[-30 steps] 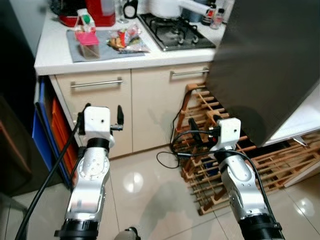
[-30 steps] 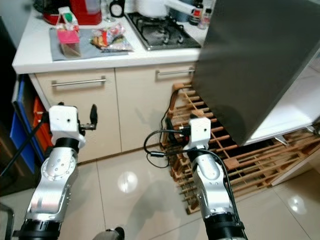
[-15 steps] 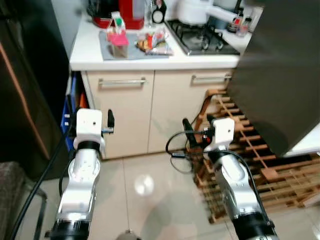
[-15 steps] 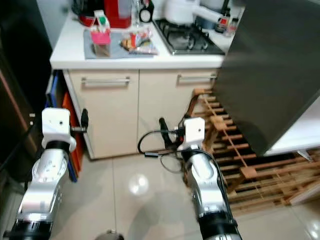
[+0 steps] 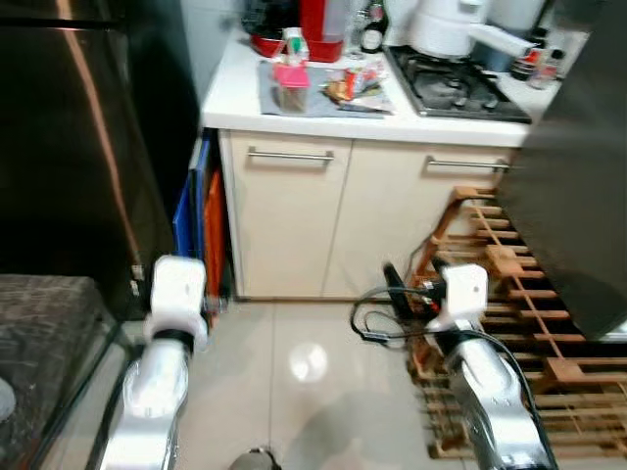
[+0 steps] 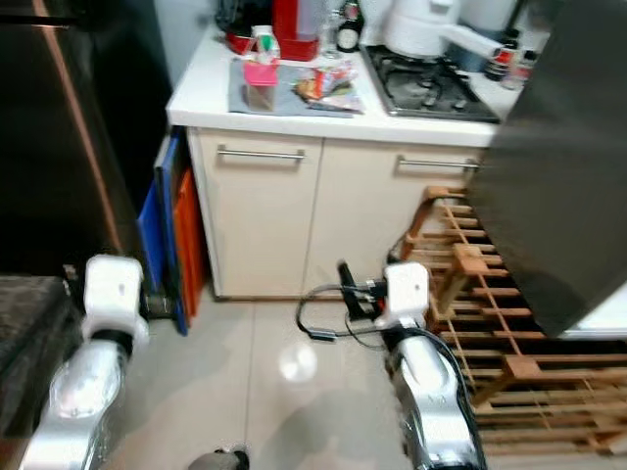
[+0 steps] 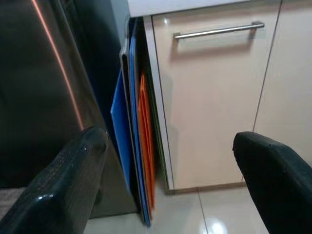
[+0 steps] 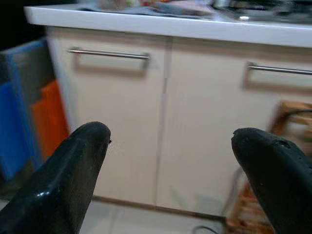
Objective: Restocking fridge
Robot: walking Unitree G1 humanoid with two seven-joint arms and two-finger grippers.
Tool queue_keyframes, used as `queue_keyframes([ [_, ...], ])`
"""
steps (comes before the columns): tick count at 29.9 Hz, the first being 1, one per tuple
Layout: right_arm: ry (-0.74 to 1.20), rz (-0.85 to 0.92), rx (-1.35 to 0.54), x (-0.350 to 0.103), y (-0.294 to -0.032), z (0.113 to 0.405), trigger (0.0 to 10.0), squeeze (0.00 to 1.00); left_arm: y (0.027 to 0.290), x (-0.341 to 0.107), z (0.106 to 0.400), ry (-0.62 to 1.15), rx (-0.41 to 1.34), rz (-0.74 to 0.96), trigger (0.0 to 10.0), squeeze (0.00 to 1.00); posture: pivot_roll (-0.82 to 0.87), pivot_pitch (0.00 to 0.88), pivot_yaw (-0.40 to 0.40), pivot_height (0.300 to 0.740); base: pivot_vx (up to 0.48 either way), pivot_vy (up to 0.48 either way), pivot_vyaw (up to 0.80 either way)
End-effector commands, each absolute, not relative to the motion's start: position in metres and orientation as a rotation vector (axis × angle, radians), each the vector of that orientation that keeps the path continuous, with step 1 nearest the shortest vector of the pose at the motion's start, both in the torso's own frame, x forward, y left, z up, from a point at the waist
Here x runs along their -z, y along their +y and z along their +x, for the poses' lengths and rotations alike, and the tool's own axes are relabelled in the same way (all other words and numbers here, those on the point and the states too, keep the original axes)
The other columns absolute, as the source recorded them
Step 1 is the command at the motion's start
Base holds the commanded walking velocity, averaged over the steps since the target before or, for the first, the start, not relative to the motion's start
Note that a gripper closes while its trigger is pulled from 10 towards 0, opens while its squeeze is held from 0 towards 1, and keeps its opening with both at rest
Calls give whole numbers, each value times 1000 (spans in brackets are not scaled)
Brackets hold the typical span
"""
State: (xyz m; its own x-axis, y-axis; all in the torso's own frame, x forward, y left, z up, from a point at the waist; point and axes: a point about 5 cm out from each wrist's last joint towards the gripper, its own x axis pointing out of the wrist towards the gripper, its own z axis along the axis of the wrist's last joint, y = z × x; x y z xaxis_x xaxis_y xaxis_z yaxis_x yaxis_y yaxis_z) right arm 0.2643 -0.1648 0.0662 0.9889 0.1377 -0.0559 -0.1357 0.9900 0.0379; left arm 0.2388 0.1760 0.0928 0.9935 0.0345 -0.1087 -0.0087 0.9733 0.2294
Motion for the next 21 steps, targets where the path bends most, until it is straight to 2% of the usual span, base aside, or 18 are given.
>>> queue_keyframes([
  [1, 92, 31, -60, -62, -173, 267, 10000, 0, 175, -104, 247, 70, -38, 222, 10000, 0, 23, 0, -79, 740, 0, 0, 594],
  [2, 81, 44, 32, -63, -180, 271, 10000, 0, 175, -114, 257, 20, -64, 209, 10000, 0, 25, 0, -82, 740, 0, 0, 0],
  [4, 40, 60, 68, -70, -181, 272, 10000, 0, 173, -124, 262, -36, -57, 218, 10000, 0, 29, 0, -87, 740, 0, 0, 0],
  [10, -46, 56, 67, -87, -176, 280, 10000, 0, 175, -134, 268, -92, -56, 179, 10000, 0, 24, 0, -81, 740, 0, 0, 0],
  [17, -150, 2, 9, -104, -163, 284, 10000, 0, 161, -154, 283, -190, 35, 179, 10000, 0, 8, 0, -54, 740, 0, 0, 0],
  [21, -159, -7, -19, -108, -158, 289, 10000, 0, 161, -163, 290, -217, 16, 149, 10000, 0, 1, 0, -52, 740, 452, 0, 709],
])
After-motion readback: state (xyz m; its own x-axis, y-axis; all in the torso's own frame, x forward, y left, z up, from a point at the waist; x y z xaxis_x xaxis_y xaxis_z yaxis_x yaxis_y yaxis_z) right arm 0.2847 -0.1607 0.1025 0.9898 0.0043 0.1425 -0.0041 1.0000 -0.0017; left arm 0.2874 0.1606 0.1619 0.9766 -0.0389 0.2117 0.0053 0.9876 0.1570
